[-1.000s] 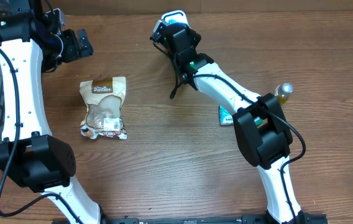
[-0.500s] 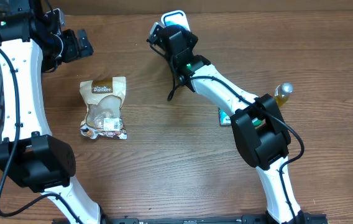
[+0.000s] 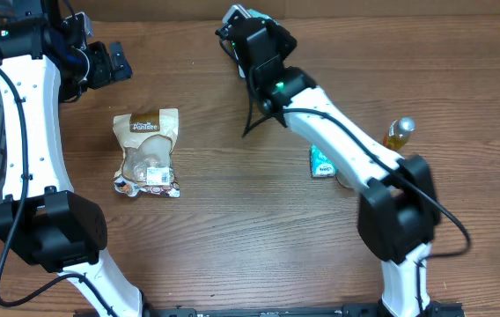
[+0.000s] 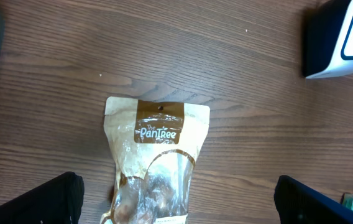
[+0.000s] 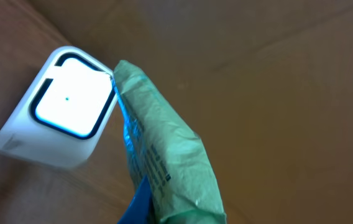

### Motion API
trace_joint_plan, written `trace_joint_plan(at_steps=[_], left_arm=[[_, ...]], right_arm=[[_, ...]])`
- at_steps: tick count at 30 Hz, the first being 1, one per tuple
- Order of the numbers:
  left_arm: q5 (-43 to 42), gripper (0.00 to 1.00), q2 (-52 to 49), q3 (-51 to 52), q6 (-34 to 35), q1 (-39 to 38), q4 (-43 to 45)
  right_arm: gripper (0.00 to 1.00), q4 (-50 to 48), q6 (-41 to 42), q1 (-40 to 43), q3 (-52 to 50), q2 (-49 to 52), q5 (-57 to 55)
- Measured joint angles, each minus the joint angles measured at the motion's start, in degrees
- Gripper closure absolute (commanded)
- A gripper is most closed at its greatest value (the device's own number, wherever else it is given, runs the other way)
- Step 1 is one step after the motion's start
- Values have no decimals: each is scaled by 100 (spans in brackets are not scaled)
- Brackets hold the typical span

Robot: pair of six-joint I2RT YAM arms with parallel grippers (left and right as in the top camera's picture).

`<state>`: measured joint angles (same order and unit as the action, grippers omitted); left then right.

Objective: Scan the item barcode
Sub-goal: 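Lower the wipes pack to the table center and release it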

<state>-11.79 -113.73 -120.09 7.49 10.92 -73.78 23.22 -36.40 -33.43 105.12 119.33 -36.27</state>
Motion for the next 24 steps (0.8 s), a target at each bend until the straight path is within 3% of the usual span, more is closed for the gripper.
trace_joint_plan(at_steps=[6, 12, 17, 19, 24], left_arm=[[0, 0, 0, 0, 0, 0, -2], [0, 0, 0, 0, -2, 0, 0], [2, 1, 0, 0, 0, 0, 0], [2, 0, 0, 0, -2, 0, 0], [2, 0, 0, 0, -2, 0, 0]], right_arm=[[96, 2079, 1115, 0, 52, -562, 1292], [96, 3829, 1978, 2, 57, -575, 3292], [96, 4846, 2208, 0, 57, -575, 4411], [91, 5174, 2271, 2, 57, -575, 4634], [90, 5283, 2306, 2, 31, -575, 4854]])
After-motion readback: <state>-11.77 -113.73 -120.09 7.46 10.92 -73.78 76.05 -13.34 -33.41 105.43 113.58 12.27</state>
